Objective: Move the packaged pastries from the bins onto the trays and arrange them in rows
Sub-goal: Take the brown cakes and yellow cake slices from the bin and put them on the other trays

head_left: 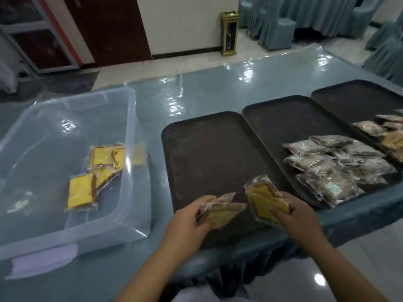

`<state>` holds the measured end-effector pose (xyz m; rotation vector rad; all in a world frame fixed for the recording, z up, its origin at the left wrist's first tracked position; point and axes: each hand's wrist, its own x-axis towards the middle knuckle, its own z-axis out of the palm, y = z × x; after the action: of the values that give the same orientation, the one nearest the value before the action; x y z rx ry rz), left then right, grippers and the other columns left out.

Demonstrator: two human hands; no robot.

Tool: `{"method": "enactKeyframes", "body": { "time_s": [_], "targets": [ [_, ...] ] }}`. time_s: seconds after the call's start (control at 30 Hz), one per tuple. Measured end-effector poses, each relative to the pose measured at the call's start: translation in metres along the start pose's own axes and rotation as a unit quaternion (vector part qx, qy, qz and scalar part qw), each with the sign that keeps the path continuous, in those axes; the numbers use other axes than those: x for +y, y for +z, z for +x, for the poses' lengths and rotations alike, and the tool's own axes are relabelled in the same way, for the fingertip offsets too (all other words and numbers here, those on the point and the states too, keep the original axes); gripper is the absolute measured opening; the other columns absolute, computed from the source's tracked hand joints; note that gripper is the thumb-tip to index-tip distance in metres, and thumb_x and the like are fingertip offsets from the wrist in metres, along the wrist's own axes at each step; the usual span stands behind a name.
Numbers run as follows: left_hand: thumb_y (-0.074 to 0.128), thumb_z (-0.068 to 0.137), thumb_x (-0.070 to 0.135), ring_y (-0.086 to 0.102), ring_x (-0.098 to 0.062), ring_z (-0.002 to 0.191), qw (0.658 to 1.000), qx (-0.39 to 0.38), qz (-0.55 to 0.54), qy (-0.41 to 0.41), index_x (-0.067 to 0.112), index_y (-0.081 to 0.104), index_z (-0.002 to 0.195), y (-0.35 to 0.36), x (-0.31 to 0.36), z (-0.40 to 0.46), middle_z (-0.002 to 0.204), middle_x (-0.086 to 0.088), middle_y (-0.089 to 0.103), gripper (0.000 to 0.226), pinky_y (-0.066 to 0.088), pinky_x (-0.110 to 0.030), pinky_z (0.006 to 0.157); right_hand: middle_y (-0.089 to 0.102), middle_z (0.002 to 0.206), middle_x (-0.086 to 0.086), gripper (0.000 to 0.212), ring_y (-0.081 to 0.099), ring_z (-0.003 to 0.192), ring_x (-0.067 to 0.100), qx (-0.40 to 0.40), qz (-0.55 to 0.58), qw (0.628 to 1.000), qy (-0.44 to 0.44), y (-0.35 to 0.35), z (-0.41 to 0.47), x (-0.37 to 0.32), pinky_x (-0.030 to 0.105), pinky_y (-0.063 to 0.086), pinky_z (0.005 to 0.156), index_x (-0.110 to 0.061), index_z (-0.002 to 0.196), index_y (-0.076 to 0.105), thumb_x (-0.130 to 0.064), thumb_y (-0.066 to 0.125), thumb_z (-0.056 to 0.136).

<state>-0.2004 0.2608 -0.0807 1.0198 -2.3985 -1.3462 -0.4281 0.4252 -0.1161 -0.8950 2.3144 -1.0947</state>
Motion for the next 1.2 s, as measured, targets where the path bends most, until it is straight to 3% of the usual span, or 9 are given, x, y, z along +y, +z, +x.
{"method": "enactKeyframes", "body": {
  "time_s": [0.07,0.23,0.3,0.37,0.43,0.5,0.73,0.97,1.2],
  "targets": [
    [0.067,0.083,0.029,0.064,0.001,0.105,0.999,0.022,0.026,-0.008,0.056,0.052,0.123,0.02,-0.012,0.017,0.113,0.023,0.069,0.05,0.054,-0.035,0.095,0.071,0.087,-0.016,0.023,0.066,0.082,0.009,-0.03,-0.056,0.997,-0.044,-0.006,0.022,0.007,0.042,0.054,0.075,-0.043,0.108,0.064,-0.035,0.066,0.086],
    [0.065,0.088,0.009,0.06,-0.015,0.114,0.972,0.185,0.138,0.038,0.027,0.058,0.134,0.059,-0.025,0.055,0.128,0.006,0.065,0.05,0.046,-0.035,0.102,0.068,0.11,0.004,0.05,0.063,0.101,0.03,0.038,-0.233,0.946,-0.223,0.009,0.07,0.027,0.042,0.048,0.082,-0.021,0.128,0.059,-0.013,0.065,0.08],
    [0.063,0.09,0.015,0.047,-0.023,0.134,0.964,0.142,0.224,0.017,0.024,0.047,0.145,0.082,-0.037,0.062,0.145,-0.003,0.053,0.059,0.035,-0.045,0.114,0.055,0.138,0.005,0.056,0.048,0.129,0.03,-0.024,-0.283,0.938,-0.2,0.026,0.073,0.045,0.048,0.039,0.099,-0.023,0.141,0.046,-0.022,0.062,0.087],
    [0.052,0.098,0.035,0.009,-0.026,0.153,0.954,0.017,0.295,-0.044,0.027,0.015,0.158,0.11,-0.053,0.055,0.166,-0.004,0.012,0.072,0.011,-0.047,0.124,0.014,0.164,0.0,0.07,0.01,0.151,0.026,-0.149,-0.332,0.919,-0.151,0.042,0.064,0.072,0.051,0.024,0.114,-0.033,0.155,0.017,-0.051,0.048,0.094],
    [0.034,0.101,0.054,-0.022,-0.023,0.151,0.939,-0.052,0.33,-0.081,0.031,-0.012,0.157,0.134,-0.064,0.043,0.162,0.002,-0.024,0.076,-0.007,-0.045,0.124,-0.021,0.162,-0.008,0.079,-0.021,0.149,0.019,-0.187,-0.354,0.904,-0.147,0.049,0.051,0.097,0.049,0.011,0.119,-0.043,0.153,-0.009,-0.073,0.025,0.089],
    [0.025,0.099,0.063,-0.032,-0.019,0.147,0.944,-0.045,0.315,-0.092,0.034,-0.018,0.155,0.144,-0.065,0.035,0.158,0.006,-0.033,0.077,-0.014,-0.043,0.122,-0.027,0.159,-0.014,0.079,-0.028,0.146,0.014,-0.171,-0.347,0.911,-0.142,0.048,0.041,0.107,0.046,0.006,0.12,-0.046,0.15,-0.018,-0.078,0.014,0.085],
    [0.036,0.099,0.061,-0.025,-0.016,0.149,0.946,-0.07,0.299,-0.104,0.039,-0.009,0.157,0.134,-0.058,0.03,0.164,0.006,-0.022,0.077,-0.01,-0.041,0.122,-0.018,0.163,-0.012,0.072,-0.025,0.147,0.012,-0.188,-0.319,0.922,-0.112,0.037,0.035,0.1,0.048,0.006,0.12,-0.045,0.153,-0.007,-0.07,0.024,0.093],
    [0.061,0.094,0.043,0.012,-0.013,0.151,0.989,-0.04,0.104,-0.092,0.045,0.022,0.154,0.076,-0.011,0.026,0.165,0.008,0.016,0.072,0.023,-0.042,0.122,0.051,0.144,-0.006,0.051,0.044,0.134,0.017,-0.165,-0.227,0.952,-0.12,0.01,0.061,0.039,0.048,0.029,0.112,-0.028,0.139,0.05,-0.05,0.055,0.093],
    [0.066,0.093,0.031,0.06,0.009,0.109,0.994,0.104,0.021,-0.013,0.045,0.064,0.12,-0.032,0.081,-0.035,0.111,0.027,0.068,0.03,0.048,-0.019,0.095,0.059,0.127,-0.013,0.034,0.052,0.119,0.008,-0.152,-0.062,0.962,-0.218,-0.002,0.059,-0.071,0.036,0.043,0.104,-0.027,0.126,0.061,-0.039,0.06,0.094]
  ]
}}
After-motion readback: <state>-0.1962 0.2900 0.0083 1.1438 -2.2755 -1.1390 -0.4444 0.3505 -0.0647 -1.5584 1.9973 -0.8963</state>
